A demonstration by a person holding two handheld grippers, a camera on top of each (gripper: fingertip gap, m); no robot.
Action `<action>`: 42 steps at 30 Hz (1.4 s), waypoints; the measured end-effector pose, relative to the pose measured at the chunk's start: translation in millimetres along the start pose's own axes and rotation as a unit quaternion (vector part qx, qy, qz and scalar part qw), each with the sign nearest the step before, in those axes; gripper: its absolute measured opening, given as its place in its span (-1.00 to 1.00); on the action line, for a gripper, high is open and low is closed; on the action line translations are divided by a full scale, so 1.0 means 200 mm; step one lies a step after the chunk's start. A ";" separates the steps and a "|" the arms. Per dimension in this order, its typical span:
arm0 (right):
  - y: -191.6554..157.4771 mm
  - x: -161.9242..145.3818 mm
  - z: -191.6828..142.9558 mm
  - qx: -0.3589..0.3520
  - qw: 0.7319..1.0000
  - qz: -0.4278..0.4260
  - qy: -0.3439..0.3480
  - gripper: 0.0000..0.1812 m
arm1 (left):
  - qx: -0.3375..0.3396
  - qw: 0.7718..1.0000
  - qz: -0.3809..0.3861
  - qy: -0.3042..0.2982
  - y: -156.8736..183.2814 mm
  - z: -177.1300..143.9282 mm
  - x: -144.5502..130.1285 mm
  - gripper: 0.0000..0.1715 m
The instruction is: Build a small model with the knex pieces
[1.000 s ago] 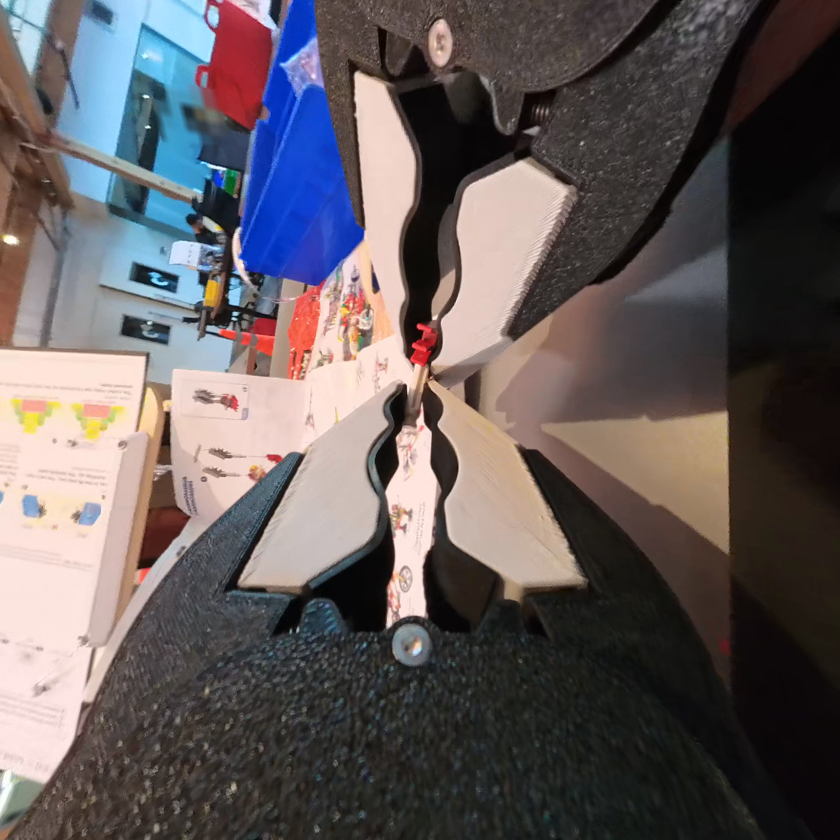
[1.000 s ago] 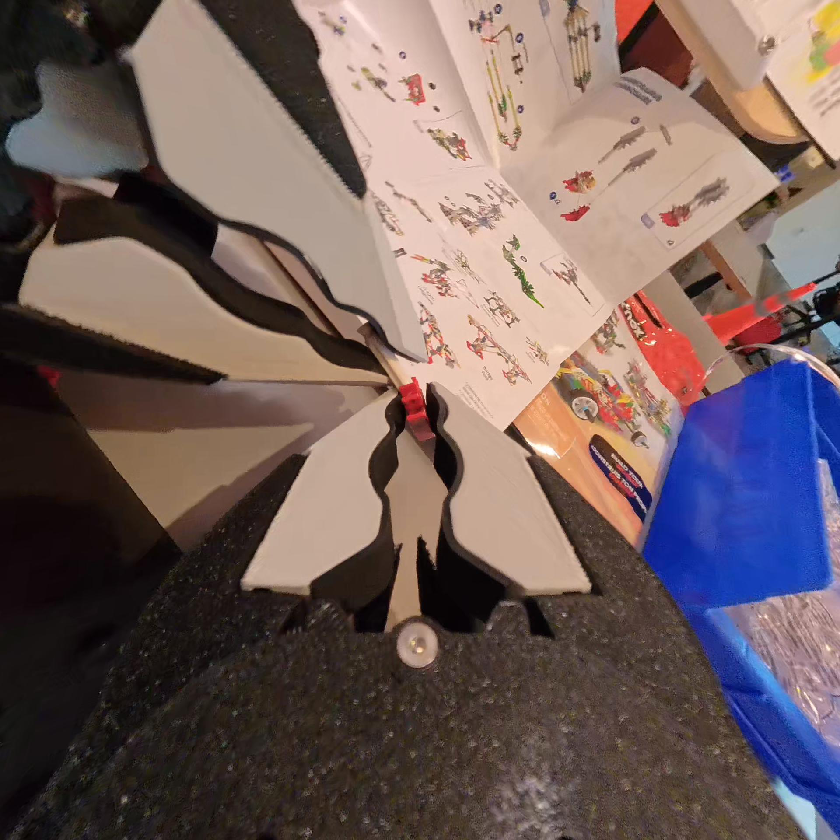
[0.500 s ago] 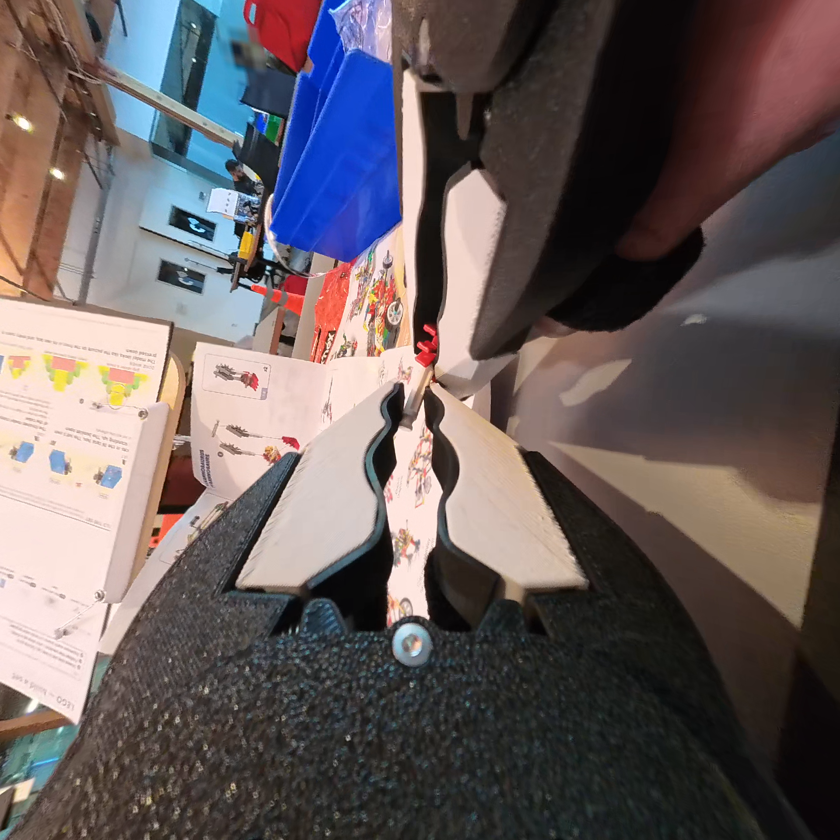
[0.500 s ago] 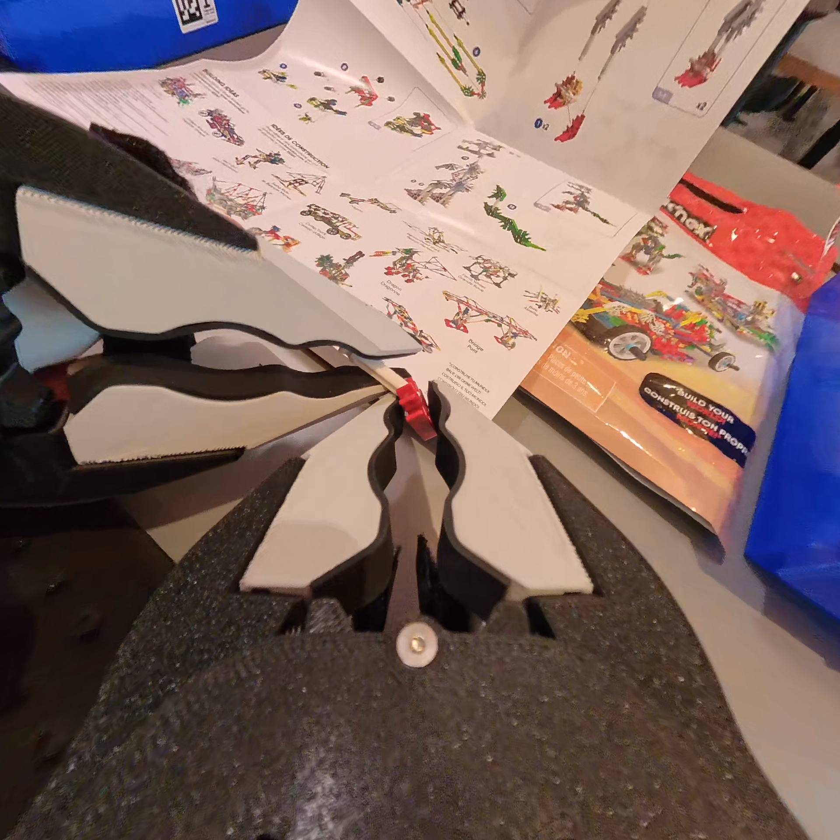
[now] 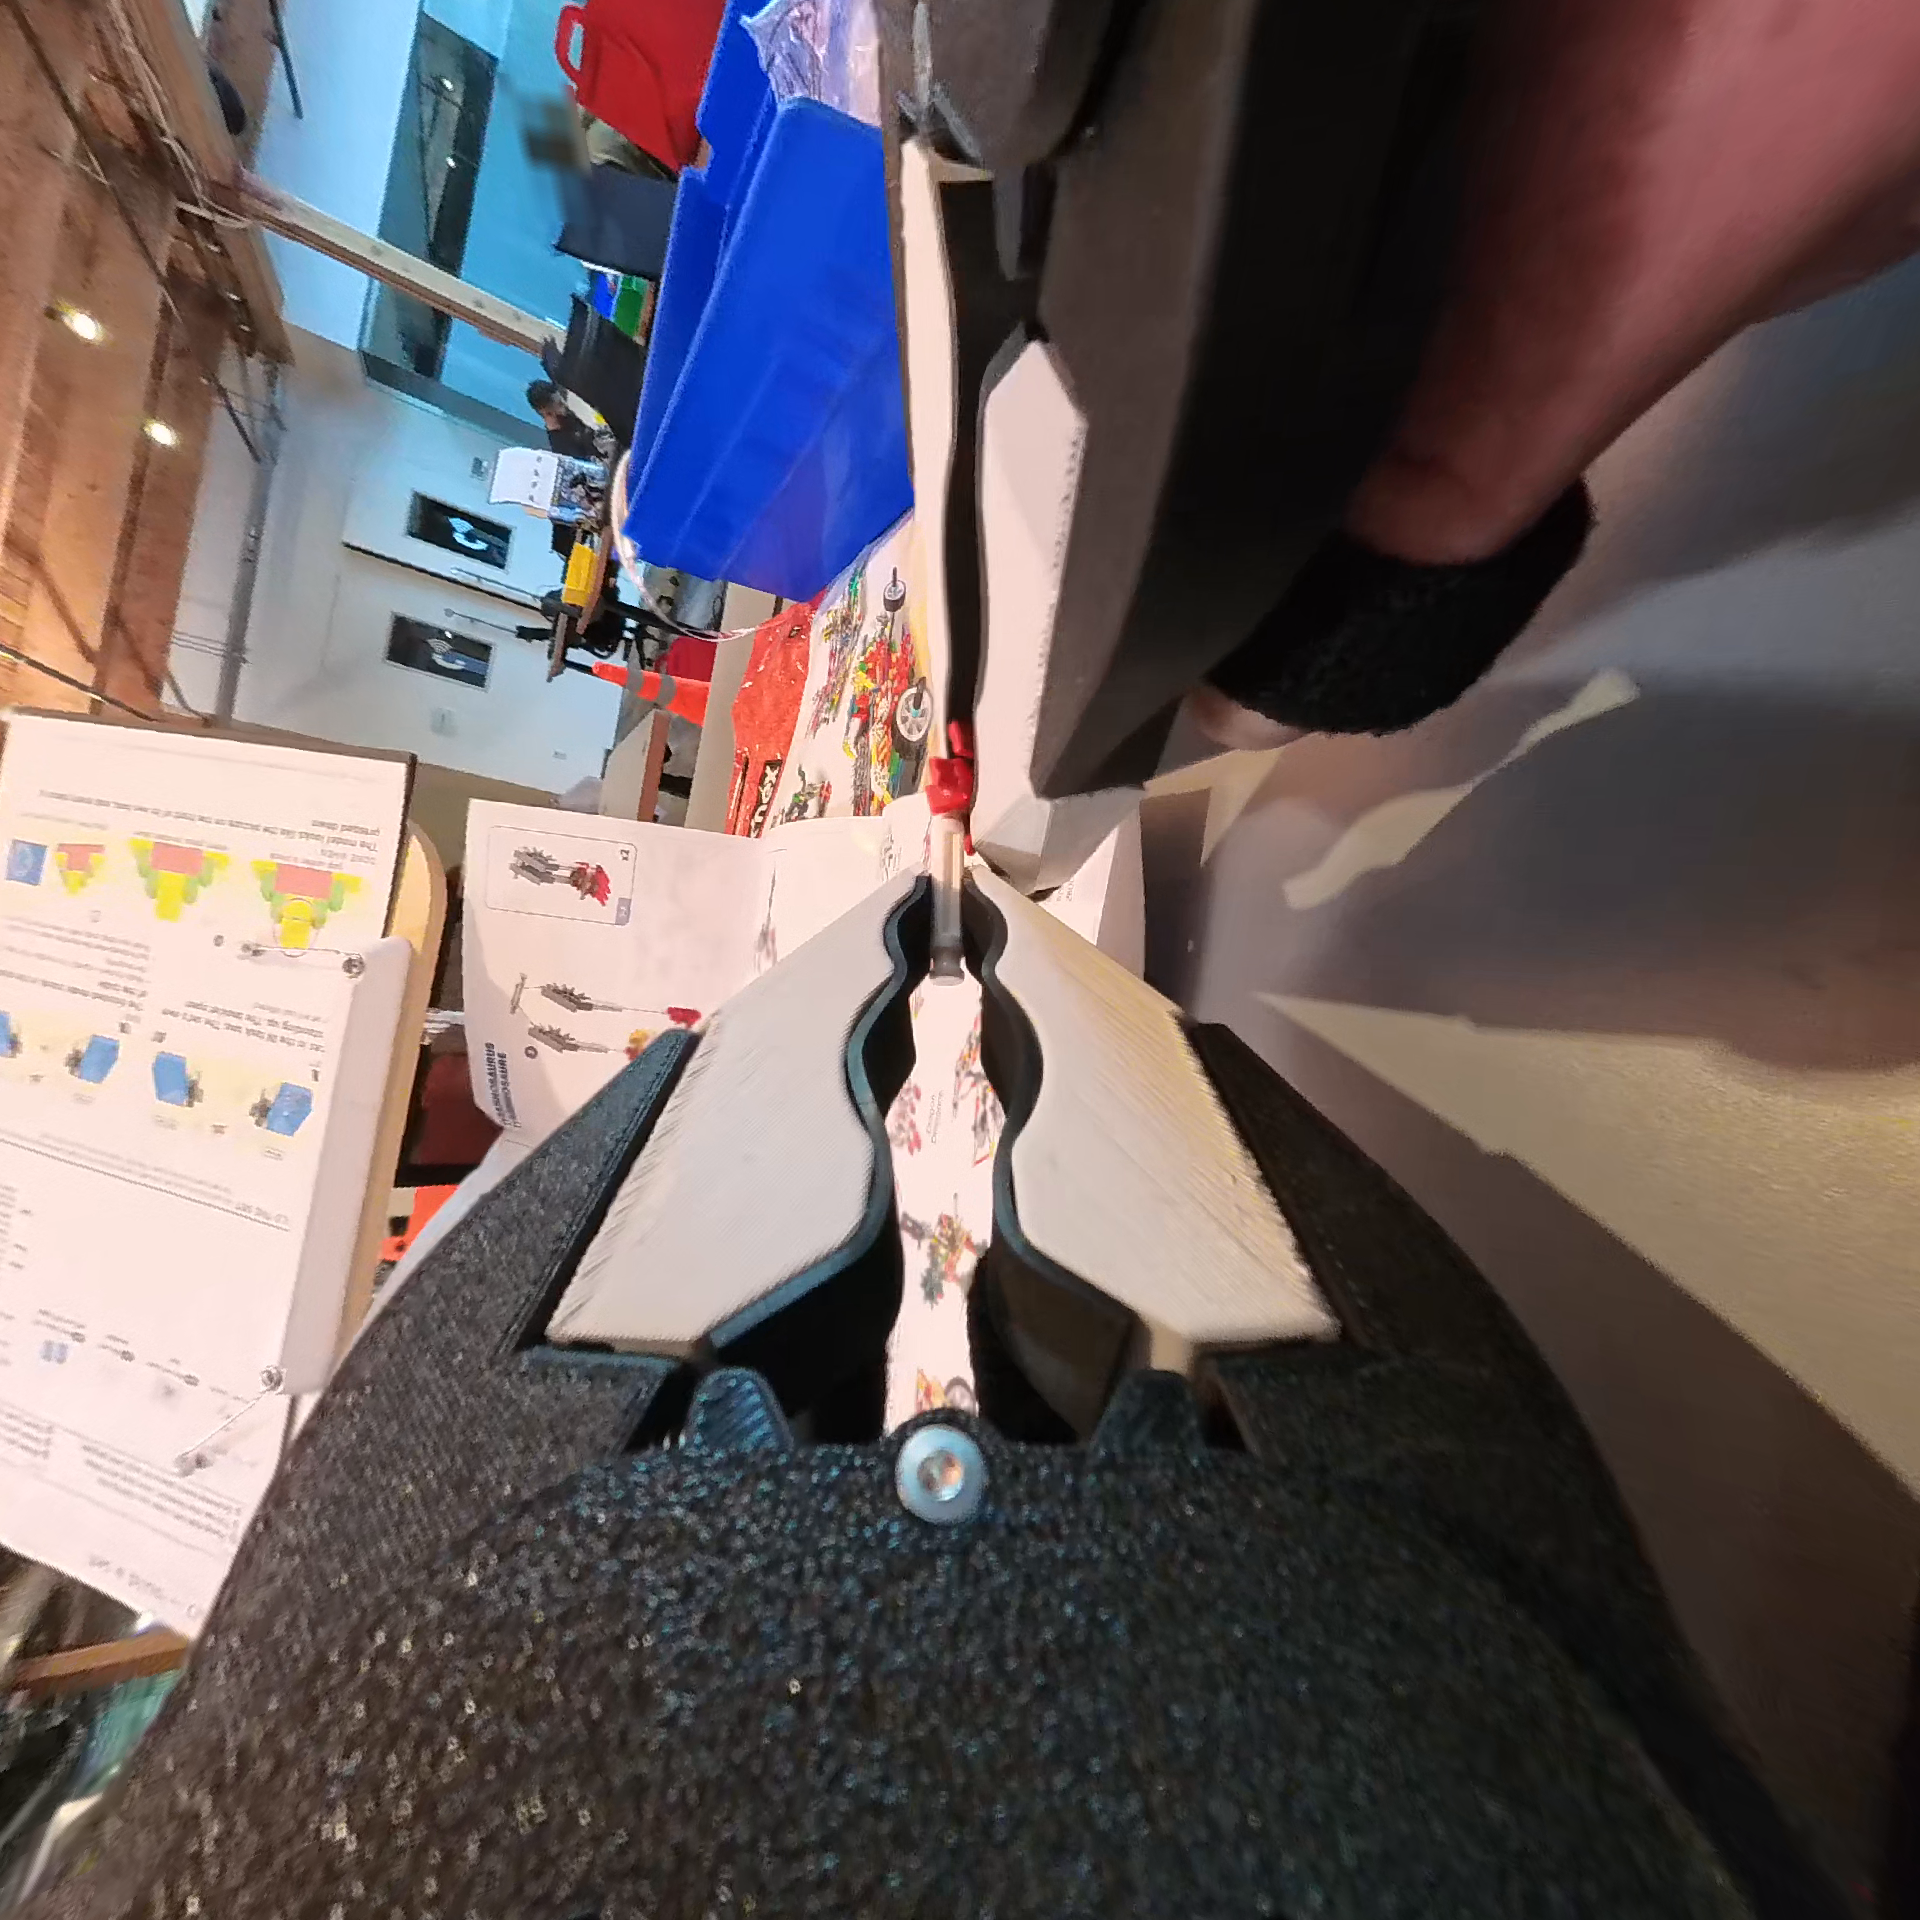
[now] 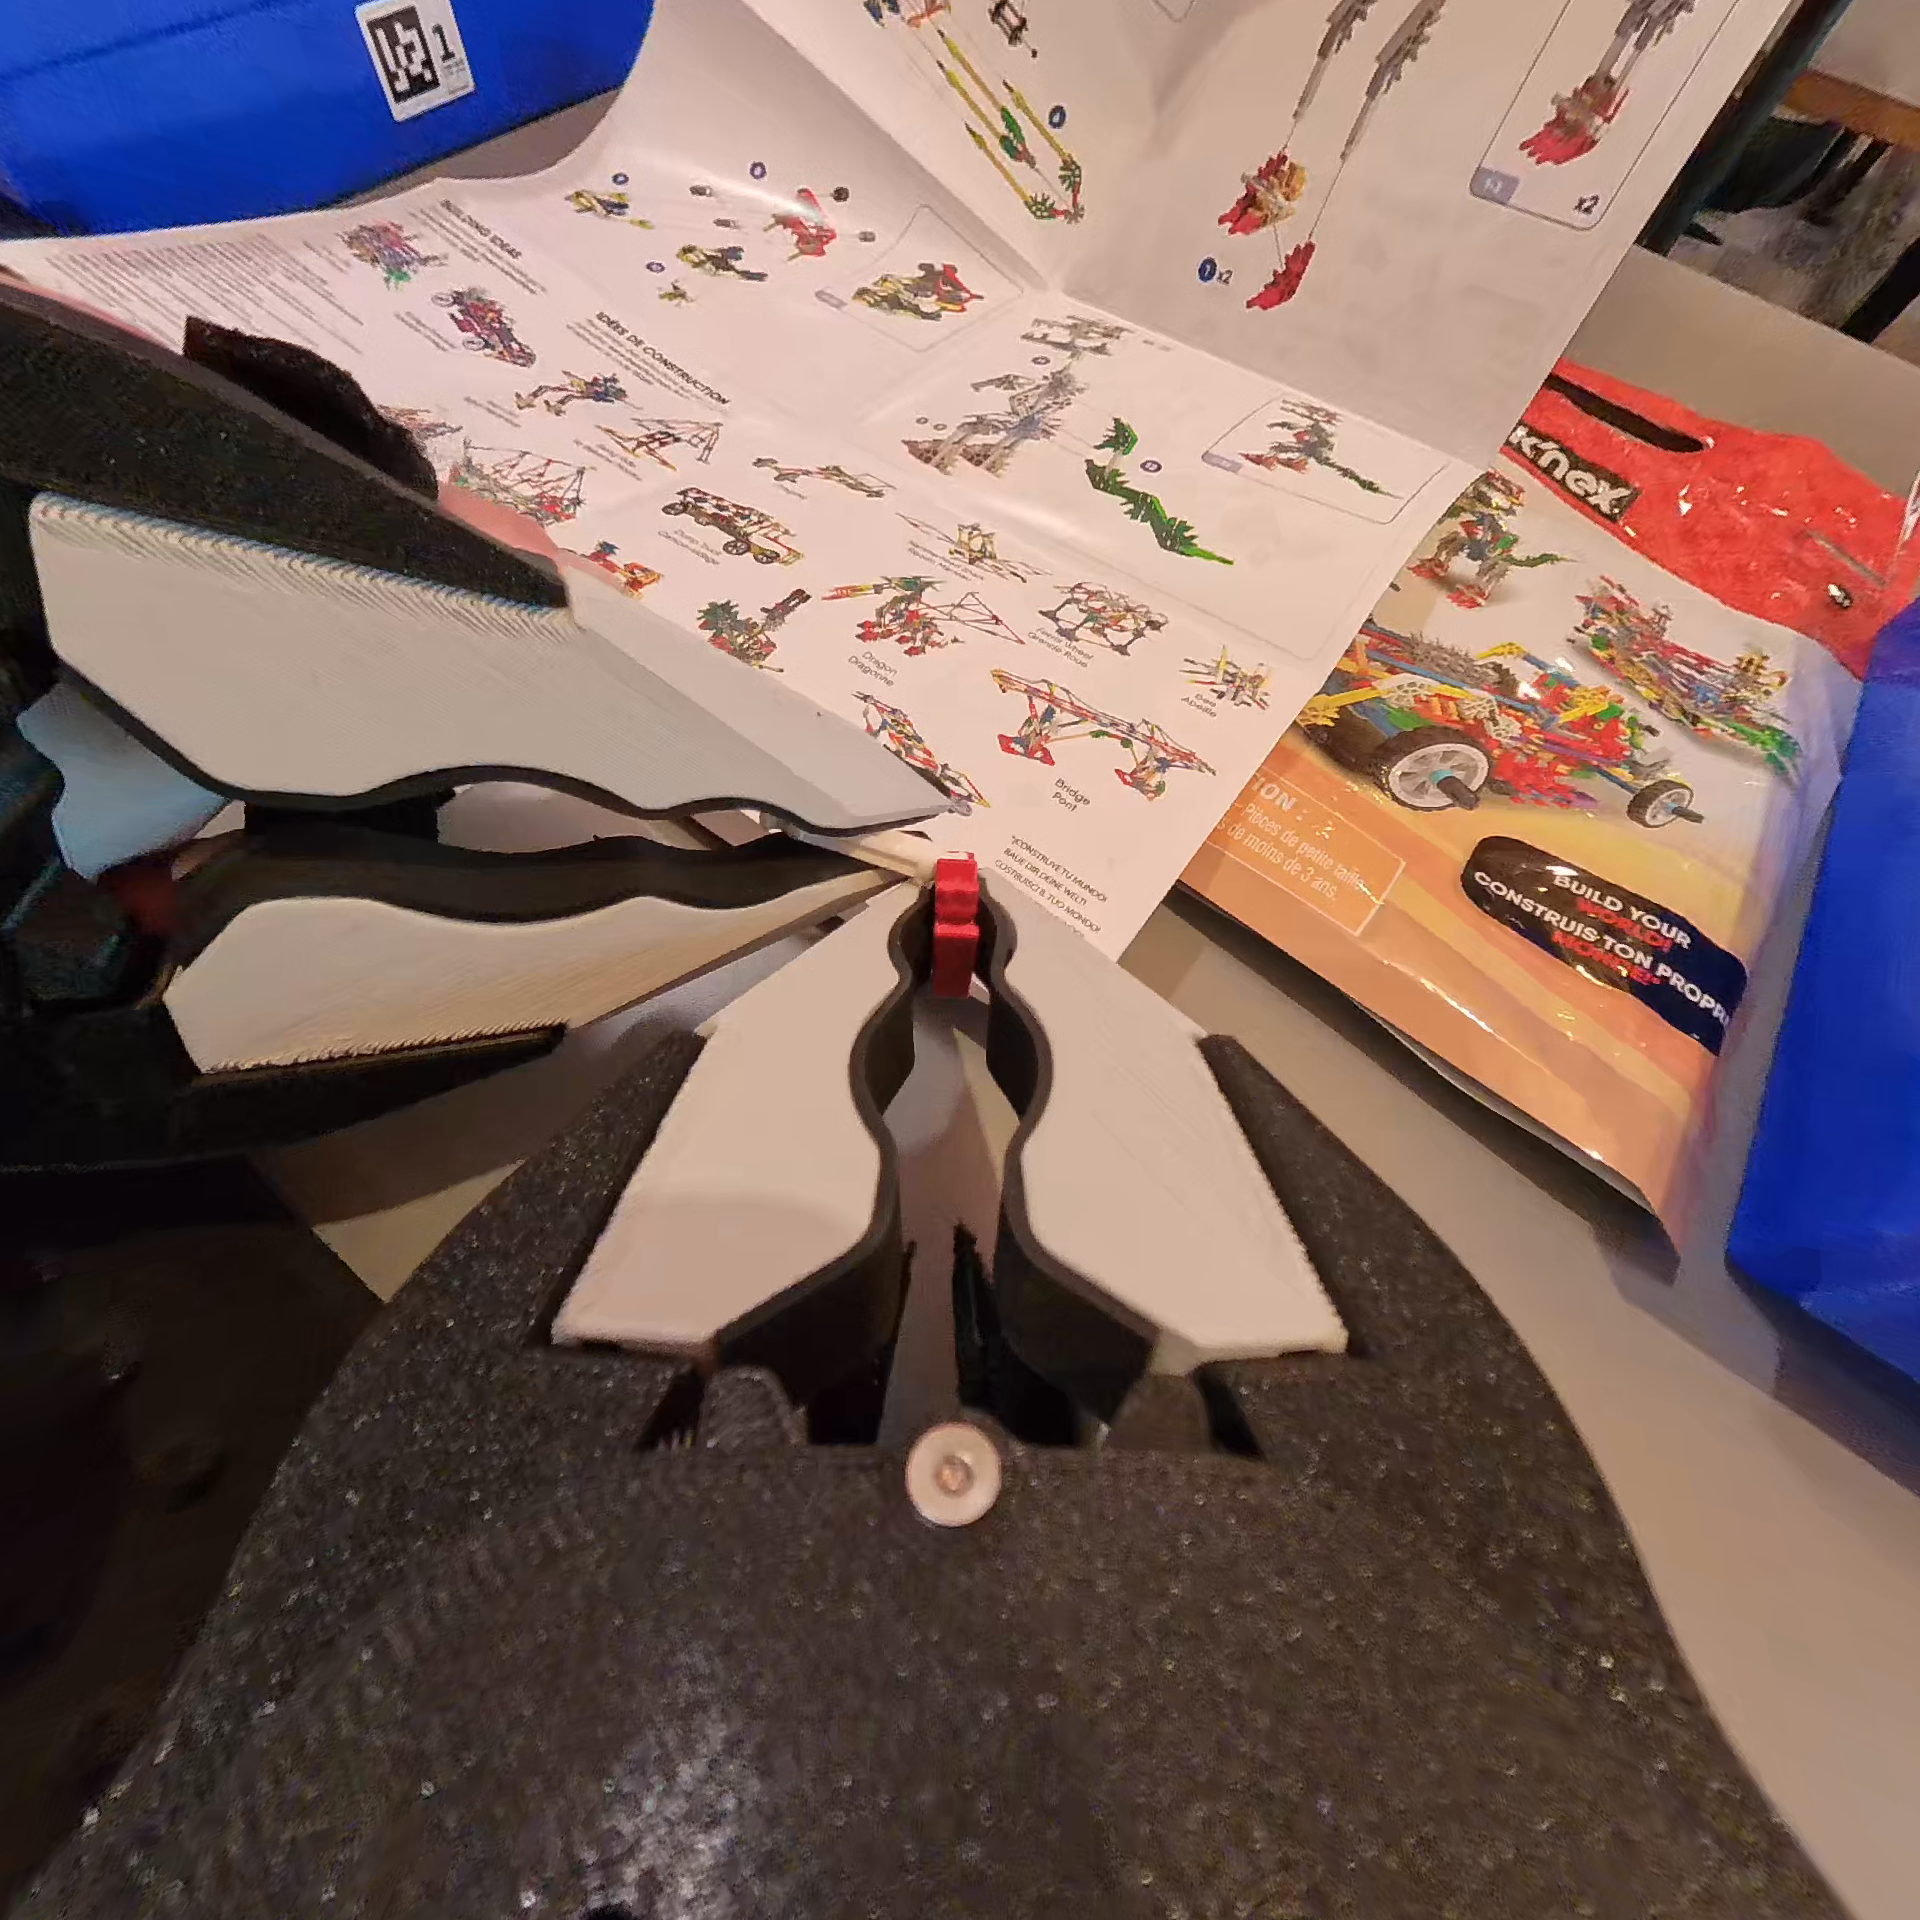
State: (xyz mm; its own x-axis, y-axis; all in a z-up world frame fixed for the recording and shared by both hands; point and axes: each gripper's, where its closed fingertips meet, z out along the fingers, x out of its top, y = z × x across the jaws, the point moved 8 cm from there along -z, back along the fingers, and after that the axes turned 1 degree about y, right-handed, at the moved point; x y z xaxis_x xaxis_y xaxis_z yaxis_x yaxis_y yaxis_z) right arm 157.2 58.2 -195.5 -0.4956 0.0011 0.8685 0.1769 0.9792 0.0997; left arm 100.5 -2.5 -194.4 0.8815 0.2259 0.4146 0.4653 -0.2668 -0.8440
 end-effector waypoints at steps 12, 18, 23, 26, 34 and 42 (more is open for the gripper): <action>0.01 0.01 -0.03 0.000 1.000 0.002 0.029 -0.96 | 0.027 0.999 0.024 0.016 -0.02 -0.02 0.02 -0.99; 0.00 0.00 0.00 -0.021 1.000 -0.017 0.006 -0.95 | 0.010 1.000 0.025 0.004 -0.01 0.00 0.00 -0.99; -0.01 0.00 0.00 -0.020 1.000 -0.021 -0.001 -0.93 | 0.003 1.000 0.019 0.001 -0.01 0.01 -0.01 -0.99; 0.00 -0.01 0.01 -0.013 1.000 -0.014 -0.007 -0.93 | -0.003 1.000 0.016 -0.002 -0.01 0.01 -0.01 -0.99; 0.00 -0.01 0.01 -0.006 1.000 -0.009 -0.009 -0.96 | -0.022 1.000 0.011 -0.012 0.01 0.03 -0.03 -0.99; 0.01 -0.01 -0.18 0.070 0.994 -0.063 -0.052 -0.79 | -0.069 0.997 -0.022 0.002 0.00 0.00 -0.08 -0.99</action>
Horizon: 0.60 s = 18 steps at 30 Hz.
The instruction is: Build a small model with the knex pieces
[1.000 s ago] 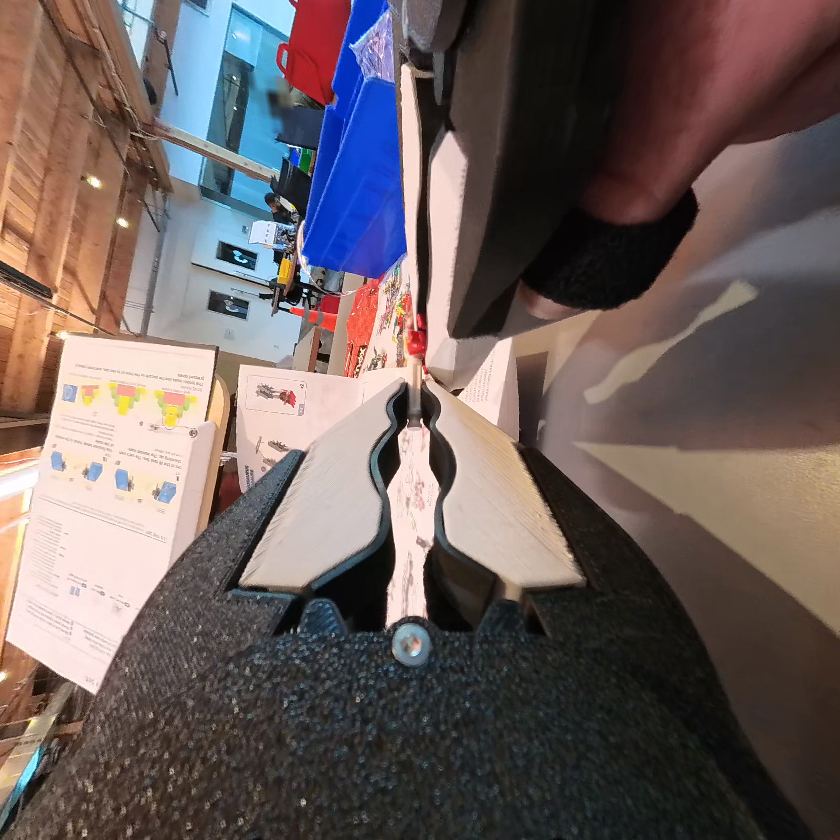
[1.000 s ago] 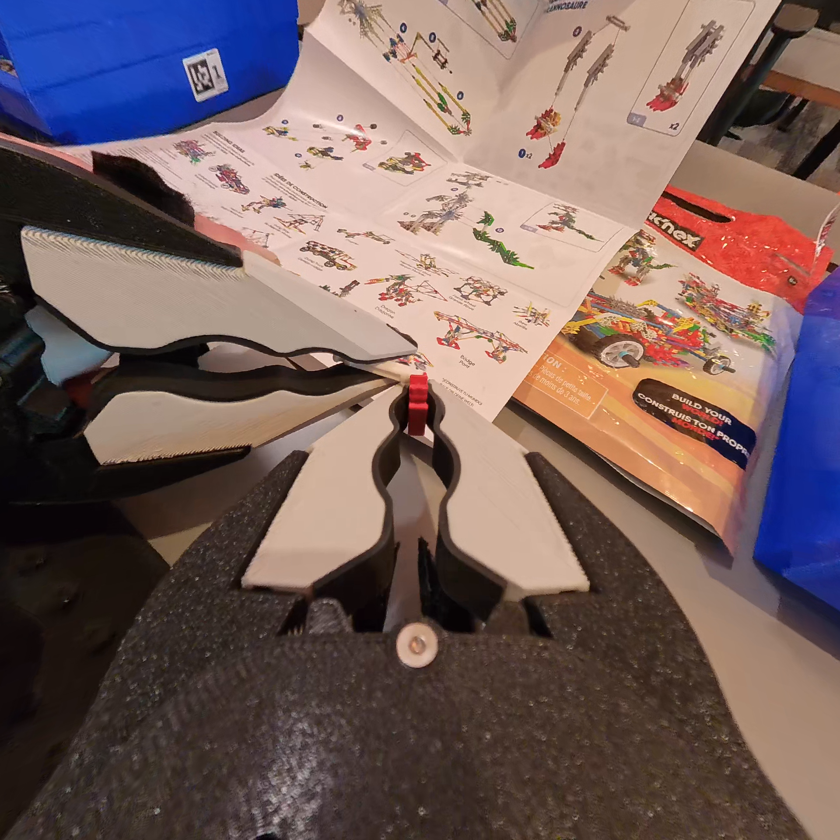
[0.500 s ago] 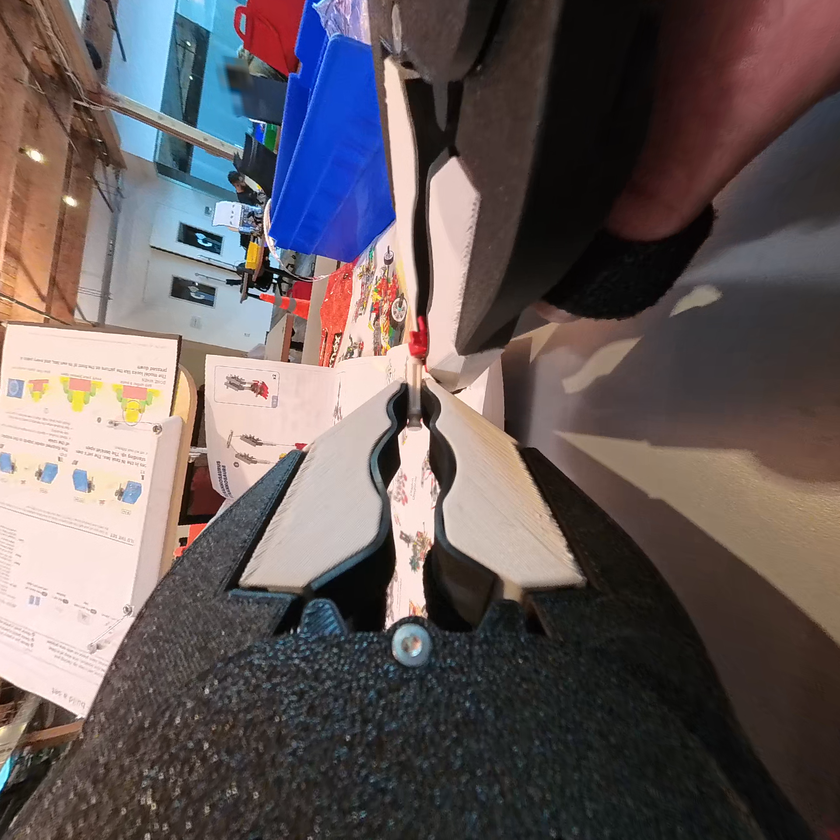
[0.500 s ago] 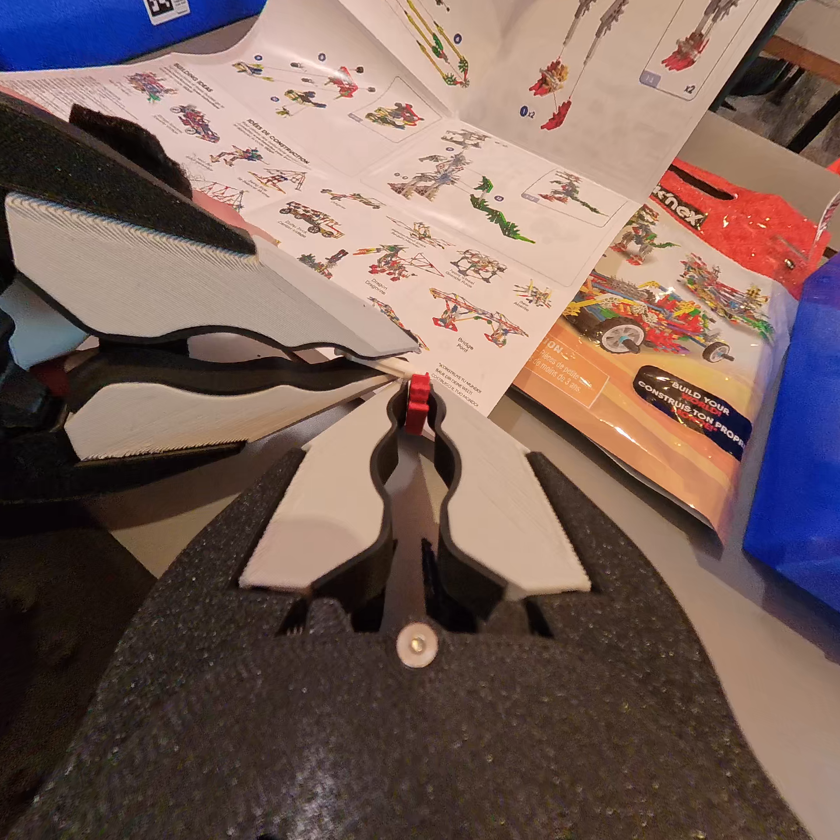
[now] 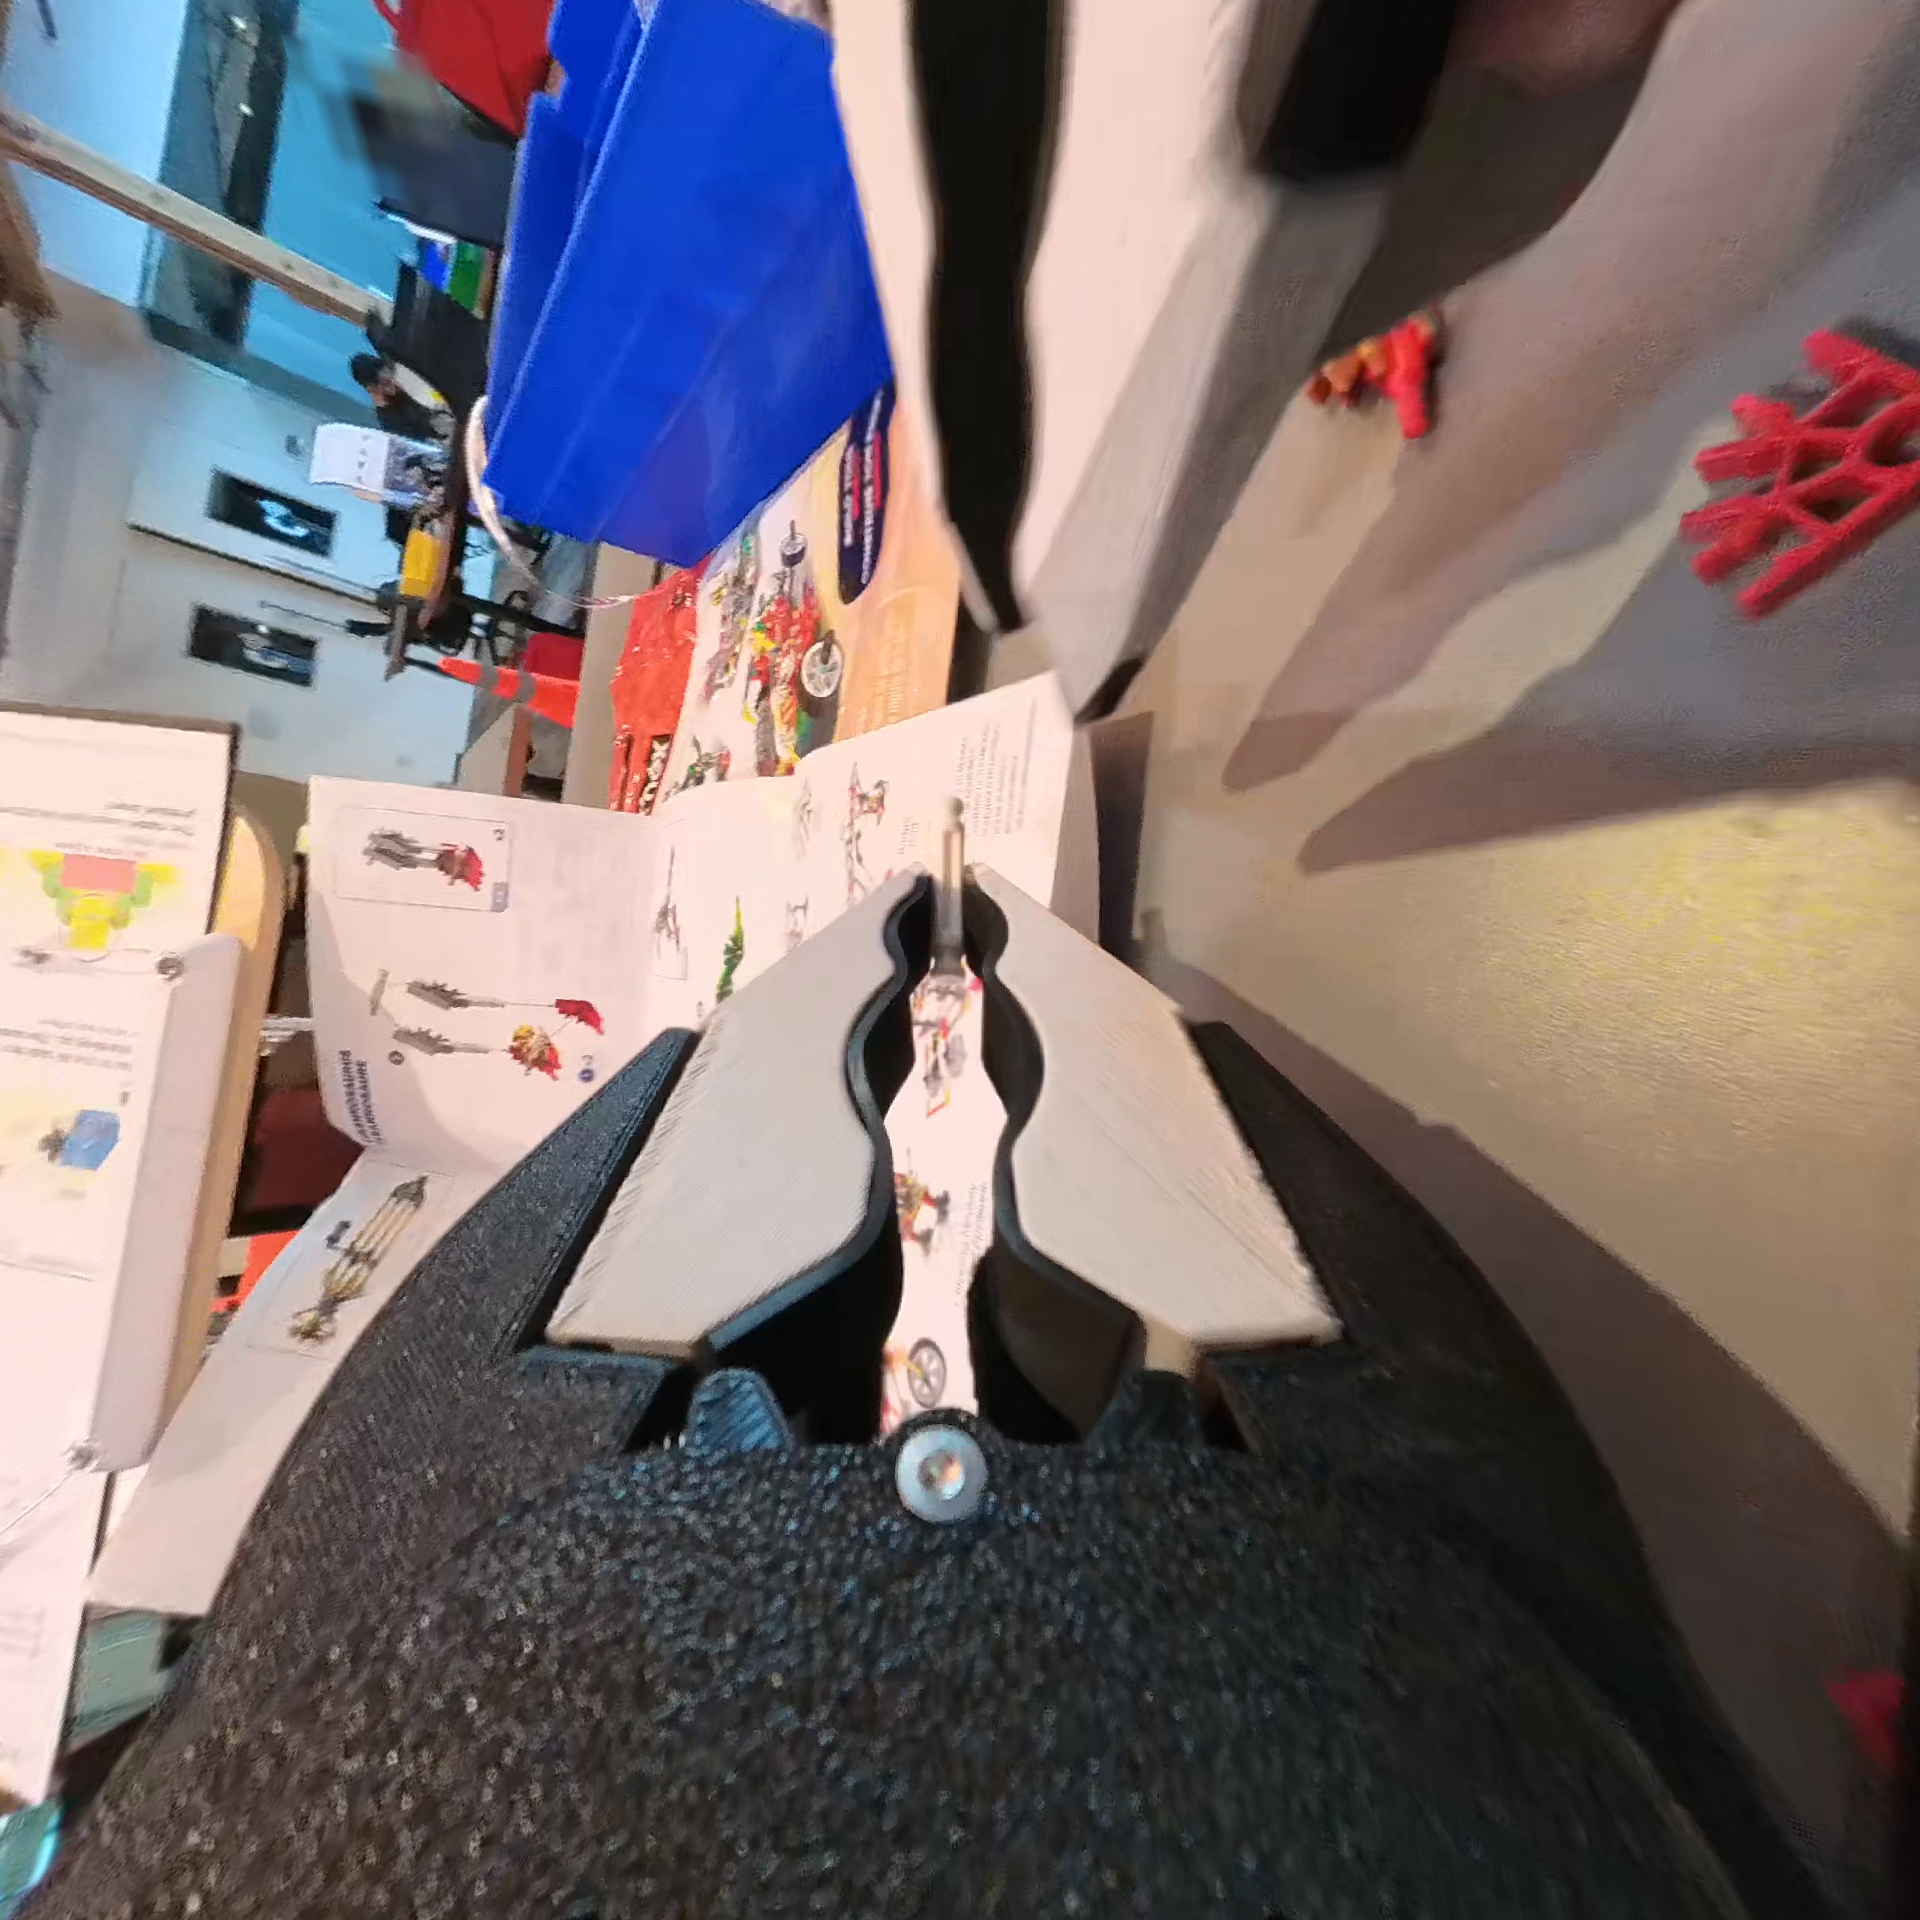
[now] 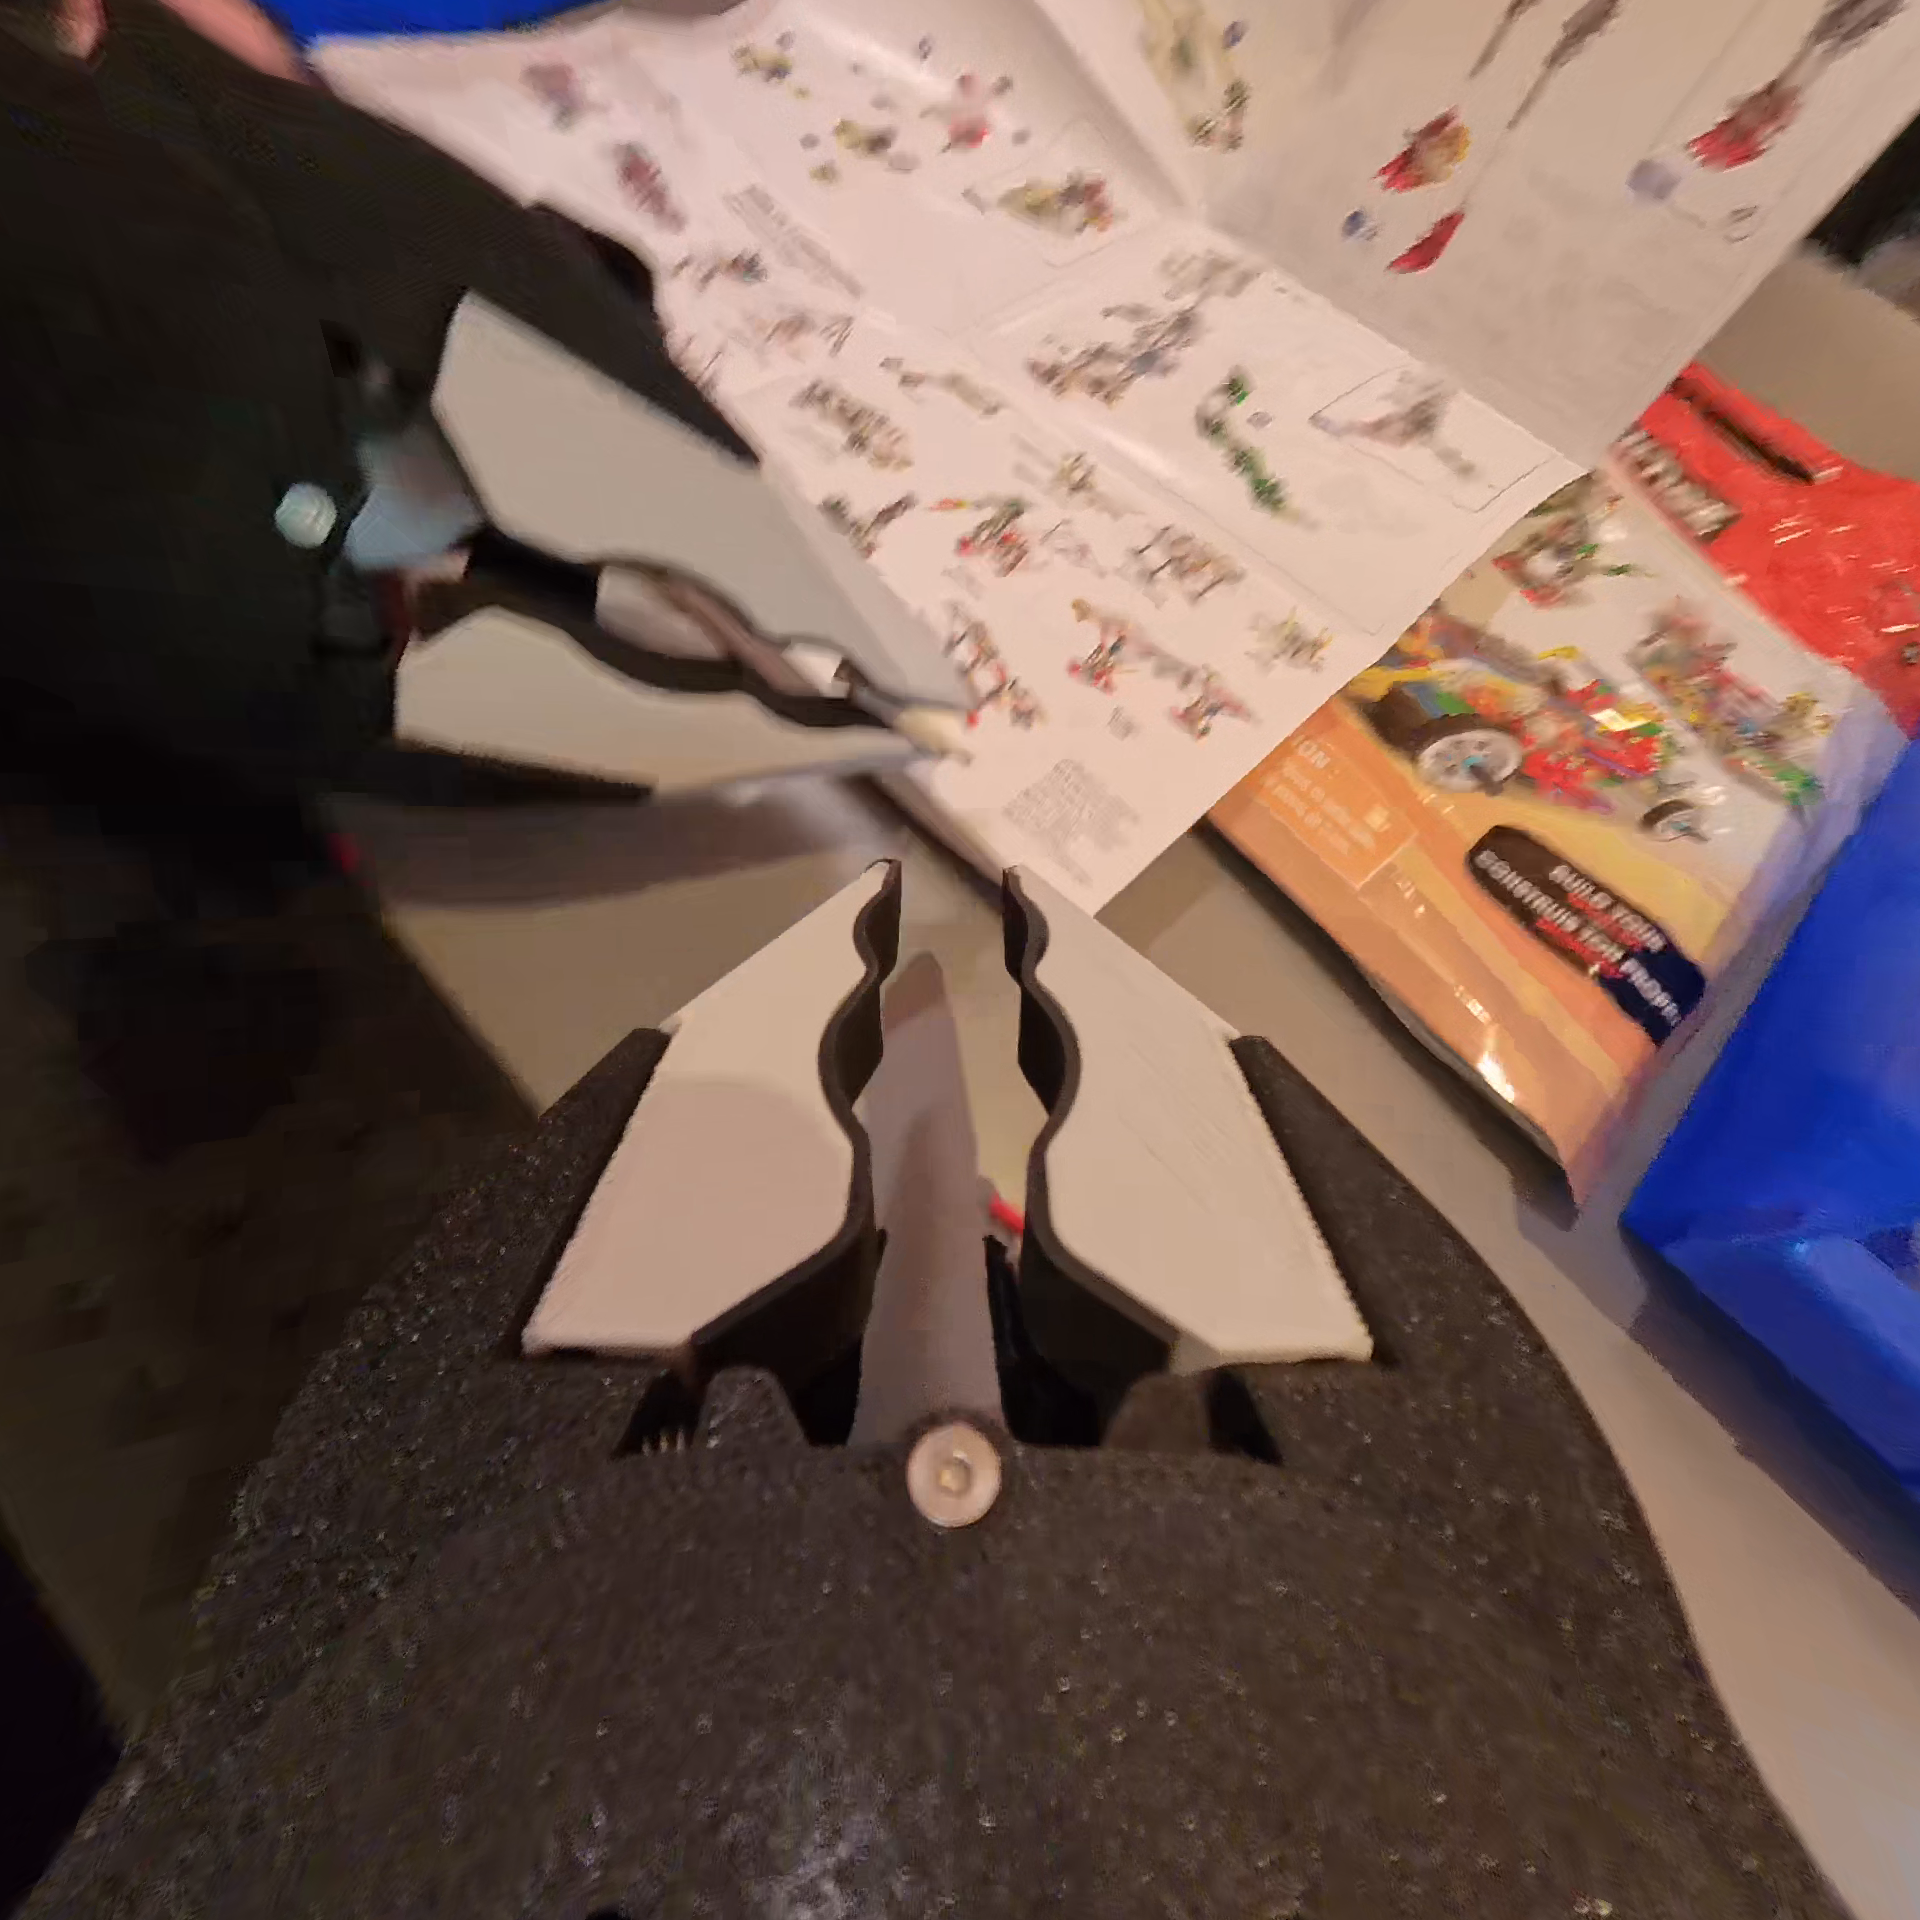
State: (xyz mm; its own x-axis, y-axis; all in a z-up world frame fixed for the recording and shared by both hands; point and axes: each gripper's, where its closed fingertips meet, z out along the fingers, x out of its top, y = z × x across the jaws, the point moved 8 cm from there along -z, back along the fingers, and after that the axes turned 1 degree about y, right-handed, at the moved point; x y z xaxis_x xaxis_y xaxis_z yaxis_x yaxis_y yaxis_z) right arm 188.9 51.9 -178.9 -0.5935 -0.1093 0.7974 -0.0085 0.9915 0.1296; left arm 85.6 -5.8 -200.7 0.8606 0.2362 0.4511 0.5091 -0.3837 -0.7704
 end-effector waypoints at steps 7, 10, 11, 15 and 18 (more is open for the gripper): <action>-0.07 -0.20 -0.15 0.093 0.984 -0.083 -0.125 -0.80 | -0.063 0.998 -0.017 0.023 0.05 -0.05 0.02 -0.99; -0.12 -0.23 -0.17 0.109 0.978 -0.086 -0.156 -0.82 | -0.087 0.996 -0.012 0.028 0.09 -0.05 0.04 -0.99; -0.12 -0.22 -0.16 0.104 0.978 -0.084 -0.160 -0.83 | -0.089 0.996 -0.009 0.028 0.10 -0.04 0.04 -0.99; -0.14 -0.21 -0.12 0.102 0.976 -0.059 -0.184 -0.82 | -0.100 0.995 -0.003 0.030 0.12 -0.04 0.04 -0.99; -0.16 -0.19 -0.08 0.101 0.973 -0.077 -0.193 -0.90 | -0.106 0.994 0.005 0.030 0.13 -0.04 0.05 -0.99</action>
State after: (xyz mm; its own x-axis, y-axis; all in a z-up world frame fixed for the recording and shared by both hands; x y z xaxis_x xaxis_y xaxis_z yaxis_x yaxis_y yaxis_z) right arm 225.3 24.1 -204.3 -0.8302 -0.2615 0.4923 -0.2554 0.9634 0.0810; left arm 107.1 -21.7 -213.0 0.8619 0.1806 0.4738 0.4849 -0.5663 -0.6664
